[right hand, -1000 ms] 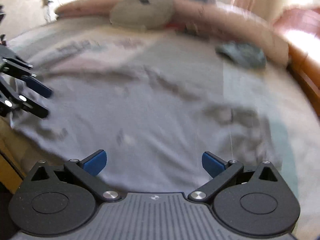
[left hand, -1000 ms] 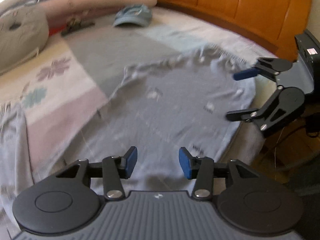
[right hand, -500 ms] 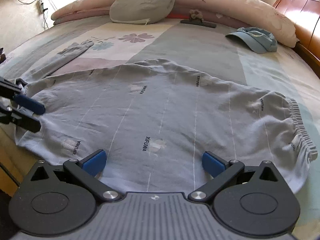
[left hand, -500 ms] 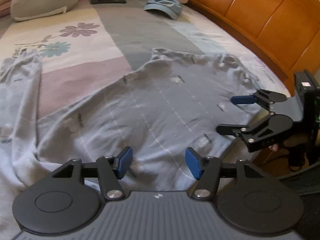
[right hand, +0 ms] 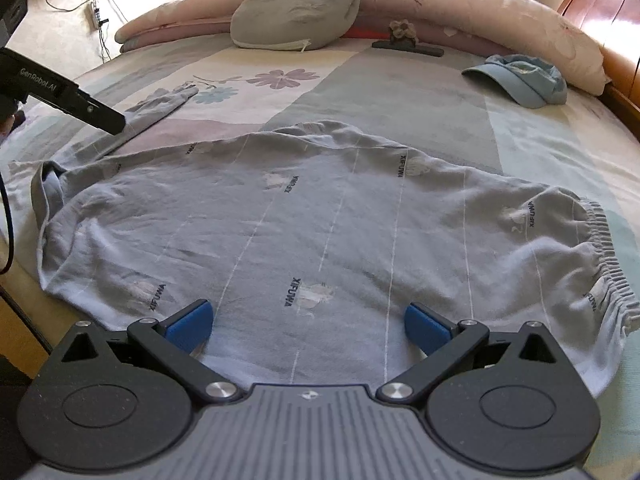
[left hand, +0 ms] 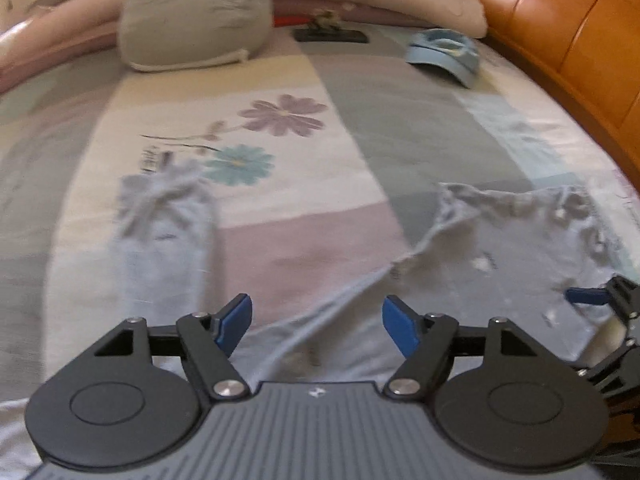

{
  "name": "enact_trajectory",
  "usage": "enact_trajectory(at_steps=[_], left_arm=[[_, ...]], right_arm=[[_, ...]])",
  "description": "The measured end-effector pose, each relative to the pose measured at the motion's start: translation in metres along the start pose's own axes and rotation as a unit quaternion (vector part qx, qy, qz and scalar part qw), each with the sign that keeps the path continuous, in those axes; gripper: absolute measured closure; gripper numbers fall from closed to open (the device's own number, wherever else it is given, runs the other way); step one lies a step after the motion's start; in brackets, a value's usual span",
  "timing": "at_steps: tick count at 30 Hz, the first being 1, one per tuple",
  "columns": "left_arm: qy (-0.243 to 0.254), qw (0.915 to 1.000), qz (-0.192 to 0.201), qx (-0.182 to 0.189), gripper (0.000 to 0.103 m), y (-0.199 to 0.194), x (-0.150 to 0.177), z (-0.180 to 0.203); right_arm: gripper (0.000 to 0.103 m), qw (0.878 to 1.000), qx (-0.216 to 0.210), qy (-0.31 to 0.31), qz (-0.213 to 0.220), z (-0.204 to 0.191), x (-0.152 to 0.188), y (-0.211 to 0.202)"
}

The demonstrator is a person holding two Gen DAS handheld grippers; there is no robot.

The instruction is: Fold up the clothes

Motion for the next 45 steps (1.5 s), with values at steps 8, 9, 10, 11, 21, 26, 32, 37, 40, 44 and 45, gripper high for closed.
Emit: enact_trajectory(at_steps=[8, 9, 10, 11, 21, 26, 32, 37, 40, 44, 45], left_arm=[[-0.010, 0.9988, 0.004, -0.047, 0.024, -0.036, 0.032, -0.057], [-0.014, 0.9987, 0.006, -0.048, 0.024, -0.040, 0.038, -0.064], [-0.018, 0.9986, 0.008, -0.049, 0.024, -0.044, 0.044, -0.072], [-0.017, 0.9986, 0.010, -0.049, 0.023, -0.048, 0.050, -0.078], [-0.001, 0.9979, 0.028, -0.059, 0.019, -0.066, 0.100, -0.133], [-0.005, 0.9975, 0.031, -0.063, 0.018, -0.066, 0.118, -0.155], [-0.044, 0.9971, 0.043, -0.045, 0.018, -0.070, 0.134, -0.179], [-0.058, 0.9960, 0.047, -0.048, 0.018, -0.072, 0.141, -0.195], [-0.063, 0.9955, 0.050, -0.051, 0.018, -0.075, 0.145, -0.202], [-0.075, 0.9942, 0.050, -0.059, 0.018, -0.080, 0.152, -0.213], [-0.080, 0.9937, 0.050, -0.061, 0.018, -0.081, 0.154, -0.216]], right_arm=[[0.000, 0.980, -0.140, 0.143, 0.014, -0.014, -0.061, 0.000], [0.000, 0.974, -0.161, 0.155, 0.019, -0.022, -0.073, 0.002], [0.000, 0.969, -0.183, 0.166, 0.021, -0.032, -0.085, 0.005], [0.000, 0.962, -0.208, 0.176, 0.019, -0.044, -0.098, 0.009], [0.000, 0.896, -0.368, 0.237, -0.077, -0.176, -0.169, 0.110], [0.000, 0.903, -0.342, 0.234, -0.114, -0.201, -0.160, 0.157], [0.000, 0.905, -0.347, 0.231, -0.080, -0.215, -0.174, 0.175], [0.000, 0.904, -0.350, 0.235, -0.072, -0.223, -0.189, 0.185], [0.000, 0.887, -0.375, 0.253, -0.092, -0.234, -0.191, 0.180], [0.000, 0.867, -0.420, 0.248, -0.099, -0.262, -0.195, 0.160], [0.000, 0.864, -0.430, 0.244, -0.098, -0.270, -0.196, 0.154]])
Point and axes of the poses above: each gripper's, at about its wrist camera, not at the fingertips, and y roughly the way its jaws point, z to its right, x to its underside, the point moved 10 cm from there along y, roughly the way its jaws point, and after that the axes turned 2 degrees about y, right-handed, at the moved point
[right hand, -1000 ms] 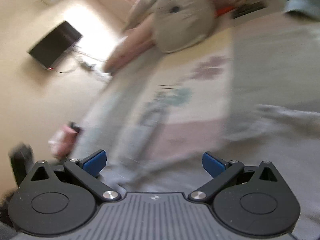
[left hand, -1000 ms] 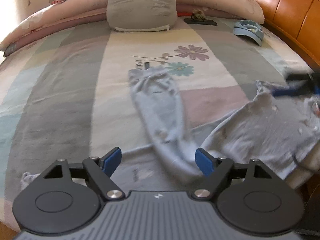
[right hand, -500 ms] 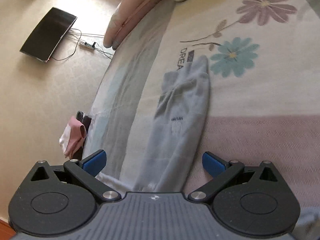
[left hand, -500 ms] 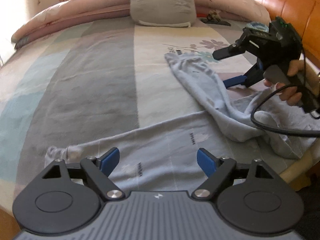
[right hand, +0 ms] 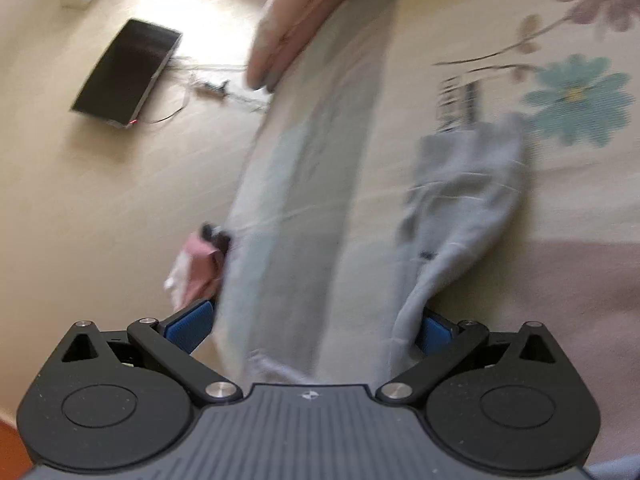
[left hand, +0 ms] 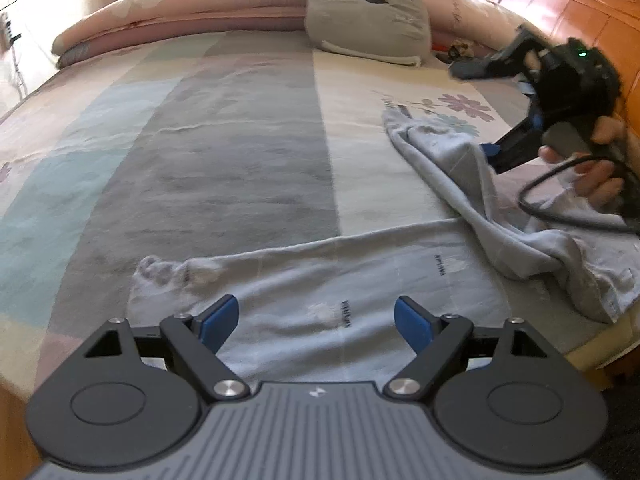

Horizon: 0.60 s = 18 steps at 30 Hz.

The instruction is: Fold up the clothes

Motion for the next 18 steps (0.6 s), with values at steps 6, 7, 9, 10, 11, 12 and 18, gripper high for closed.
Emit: enact_trajectory(at_steps=[6, 7, 9, 10, 11, 12, 18], left_arm=[[-0.034, 0.9994, 0.001, -0.007, 0.018, -0.006, 0.007, -0.019], [-0.040, 0.9992, 0.001, -0.009, 0.018, -0.008, 0.009, -0.022], [-0.050, 0.9986, 0.002, -0.014, 0.018, -0.011, 0.012, -0.028], [-0.055, 0.9984, 0.002, -0.016, 0.018, -0.013, 0.013, -0.030], [-0.058, 0.9982, 0.002, -0.018, 0.018, -0.014, 0.015, -0.033], [-0.061, 0.9979, 0.001, -0.019, 0.018, -0.015, 0.017, -0.035], [-0.105, 0.9943, -0.004, -0.014, 0.018, -0.018, 0.029, -0.047]], right_arm=[[0.000, 0.997, -0.048, -0.029, -0.046, -0.055, 0.029, 0.017], [0.000, 0.996, -0.050, -0.036, -0.057, -0.062, 0.035, 0.022], [0.000, 0.994, -0.053, -0.047, -0.078, -0.073, 0.049, 0.031], [0.000, 0.993, -0.055, -0.049, -0.088, -0.078, 0.056, 0.036], [0.000, 0.992, -0.057, -0.050, -0.098, -0.082, 0.063, 0.040], [0.000, 0.991, -0.060, -0.051, -0.107, -0.086, 0.070, 0.043], [0.000, 0.985, -0.053, -0.034, -0.159, -0.083, 0.113, 0.067]])
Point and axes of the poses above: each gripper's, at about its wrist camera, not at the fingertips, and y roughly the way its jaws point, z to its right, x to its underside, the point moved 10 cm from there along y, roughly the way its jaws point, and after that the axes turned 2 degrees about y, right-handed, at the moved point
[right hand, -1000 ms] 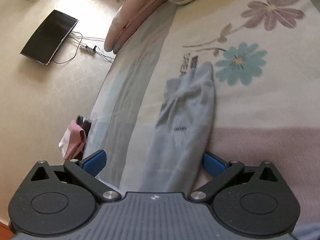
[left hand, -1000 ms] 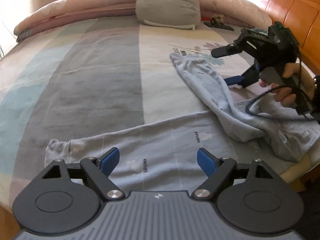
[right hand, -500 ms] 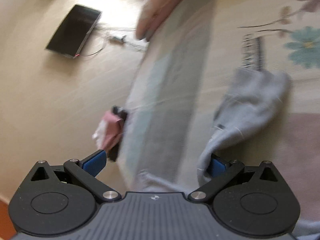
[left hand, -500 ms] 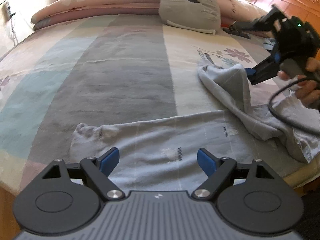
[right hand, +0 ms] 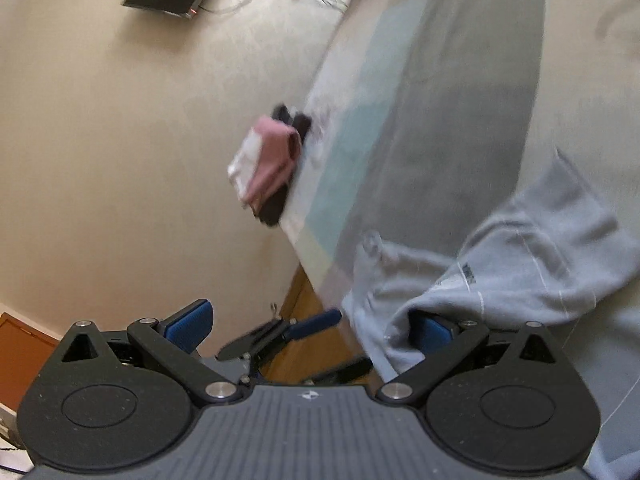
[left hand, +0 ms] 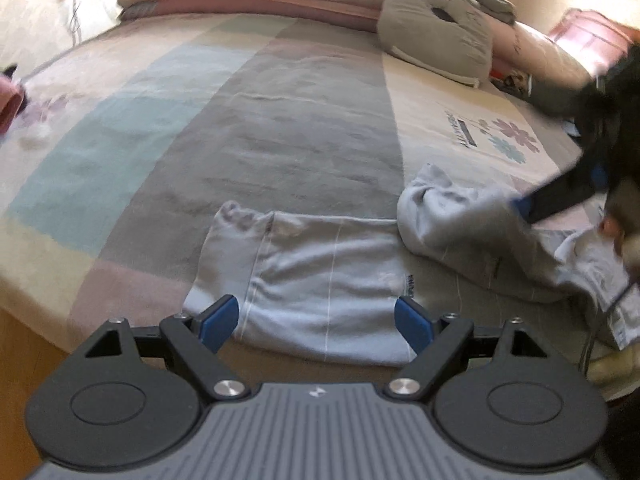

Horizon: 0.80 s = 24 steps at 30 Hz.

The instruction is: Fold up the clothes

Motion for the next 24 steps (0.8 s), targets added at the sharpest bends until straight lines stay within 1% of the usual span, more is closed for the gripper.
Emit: enact_trajectory(at_steps=[3, 6, 9, 11, 14, 17, 20, 23, 24], left_arm=[[-0.020, 0.9997, 0.000, 0.013, 0.018, 0.000, 0.002, 0.000], [-0.032, 0.9991, 0.002, 0.028, 0.018, 0.001, -0.001, 0.004], [-0.031, 0.9987, 0.004, 0.041, 0.018, 0.003, -0.007, 0.013], [-0.017, 0.9987, 0.003, 0.048, 0.018, 0.006, -0.013, 0.024], [0.017, 0.9981, 0.001, 0.060, 0.018, 0.012, -0.024, 0.045], [0.065, 0.9959, -0.004, 0.062, 0.018, 0.022, -0.036, 0.071], [0.116, 0.9920, -0.014, 0.049, 0.018, 0.036, -0.043, 0.097], [0.170, 0.9844, -0.031, 0.031, 0.018, 0.053, -0.046, 0.121], [0.190, 0.9810, -0.033, 0.018, 0.018, 0.059, -0.045, 0.128]], right_arm=[[0.000, 0.999, 0.012, 0.029, -0.016, 0.014, 0.015, 0.006], [0.000, 0.998, 0.017, 0.059, -0.016, 0.026, 0.023, 0.003], [0.000, 0.998, 0.021, 0.066, 0.002, 0.029, 0.027, -0.015], [0.000, 0.997, 0.029, 0.063, 0.027, 0.028, 0.024, -0.037], [0.000, 0.994, 0.059, 0.047, 0.083, 0.028, 0.014, -0.079], [0.000, 0.984, 0.095, 0.034, 0.144, 0.029, 0.007, -0.127], [0.000, 0.973, 0.117, 0.030, 0.196, 0.033, 0.007, -0.168], [0.000, 0.963, 0.128, 0.036, 0.235, 0.041, 0.012, -0.197], [0.000, 0.961, 0.129, 0.040, 0.243, 0.044, 0.014, -0.205]])
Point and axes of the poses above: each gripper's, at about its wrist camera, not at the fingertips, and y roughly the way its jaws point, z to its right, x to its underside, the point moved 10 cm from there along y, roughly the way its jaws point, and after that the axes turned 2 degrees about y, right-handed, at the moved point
